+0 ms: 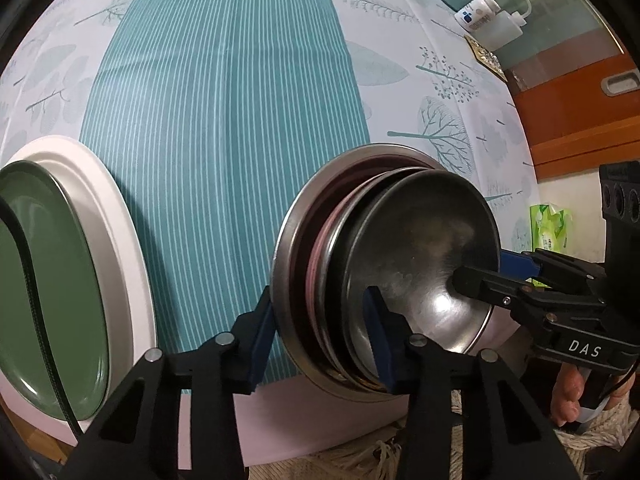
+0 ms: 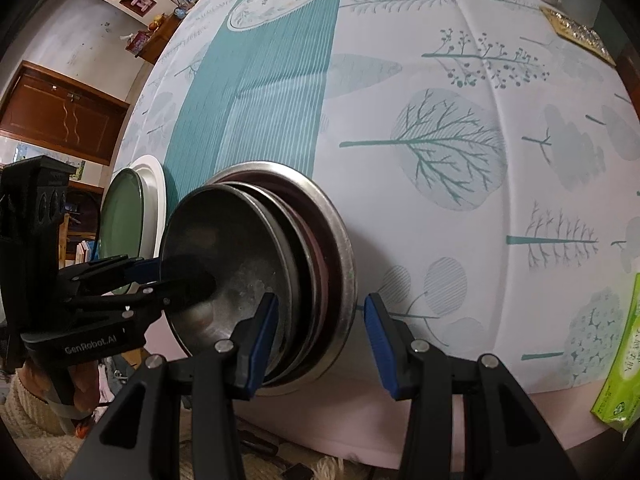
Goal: Organize plates and bowls
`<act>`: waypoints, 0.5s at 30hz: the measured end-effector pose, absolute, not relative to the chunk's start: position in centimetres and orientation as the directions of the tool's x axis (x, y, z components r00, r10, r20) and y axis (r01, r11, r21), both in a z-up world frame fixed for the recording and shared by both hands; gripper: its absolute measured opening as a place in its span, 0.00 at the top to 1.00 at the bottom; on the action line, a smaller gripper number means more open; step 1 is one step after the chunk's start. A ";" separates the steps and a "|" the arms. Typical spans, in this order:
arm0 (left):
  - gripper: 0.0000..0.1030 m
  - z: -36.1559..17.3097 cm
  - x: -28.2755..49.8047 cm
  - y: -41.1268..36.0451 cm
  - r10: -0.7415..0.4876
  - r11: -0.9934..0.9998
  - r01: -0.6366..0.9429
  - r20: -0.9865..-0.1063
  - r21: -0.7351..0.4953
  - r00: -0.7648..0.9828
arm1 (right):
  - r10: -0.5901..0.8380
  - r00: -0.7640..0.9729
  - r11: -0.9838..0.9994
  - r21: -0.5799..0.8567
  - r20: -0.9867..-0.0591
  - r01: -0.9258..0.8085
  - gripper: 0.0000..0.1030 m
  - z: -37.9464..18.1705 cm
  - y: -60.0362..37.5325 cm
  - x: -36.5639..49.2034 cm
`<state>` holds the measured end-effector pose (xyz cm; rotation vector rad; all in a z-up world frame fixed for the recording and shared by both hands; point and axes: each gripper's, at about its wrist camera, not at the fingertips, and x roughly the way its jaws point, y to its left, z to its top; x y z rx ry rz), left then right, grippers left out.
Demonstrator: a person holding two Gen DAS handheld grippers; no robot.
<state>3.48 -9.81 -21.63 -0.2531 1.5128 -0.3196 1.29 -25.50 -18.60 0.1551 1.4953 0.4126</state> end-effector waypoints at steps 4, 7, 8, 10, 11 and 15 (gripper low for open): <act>0.64 -21.9 3.4 -9.7 -0.354 0.934 0.046 -0.935 -0.353 0.013 | 0.358 0.007 0.922 0.352 -0.934 -0.162 0.66 -18.9 -25.3 1.4; 0.65 -21.9 3.4 -9.7 -0.351 0.935 0.049 -0.936 -0.350 0.009 | 0.349 0.005 0.925 0.343 -0.937 -0.162 0.66 -18.9 -25.0 1.5; 0.66 -21.9 3.4 -9.7 -0.353 0.935 0.049 -0.936 -0.352 0.006 | 0.346 0.004 0.926 0.341 -0.938 -0.161 0.66 -18.9 -25.0 1.5; 0.66 -21.8 3.4 -9.8 -0.353 0.935 0.053 -0.936 -0.352 0.005 | 0.337 0.000 0.929 0.333 -0.941 -0.163 0.66 -18.8 -24.9 1.4; 0.67 -21.7 3.3 -9.8 -0.352 0.935 0.054 -0.936 -0.351 0.004 | 0.335 -0.001 0.930 0.331 -0.942 -0.162 0.66 -18.8 -24.9 1.5; 0.67 -21.2 3.3 -9.6 -0.345 0.937 0.061 -0.938 -0.344 0.014 | 0.331 -0.010 0.932 0.329 -0.944 -0.156 0.68 -18.7 -24.6 1.5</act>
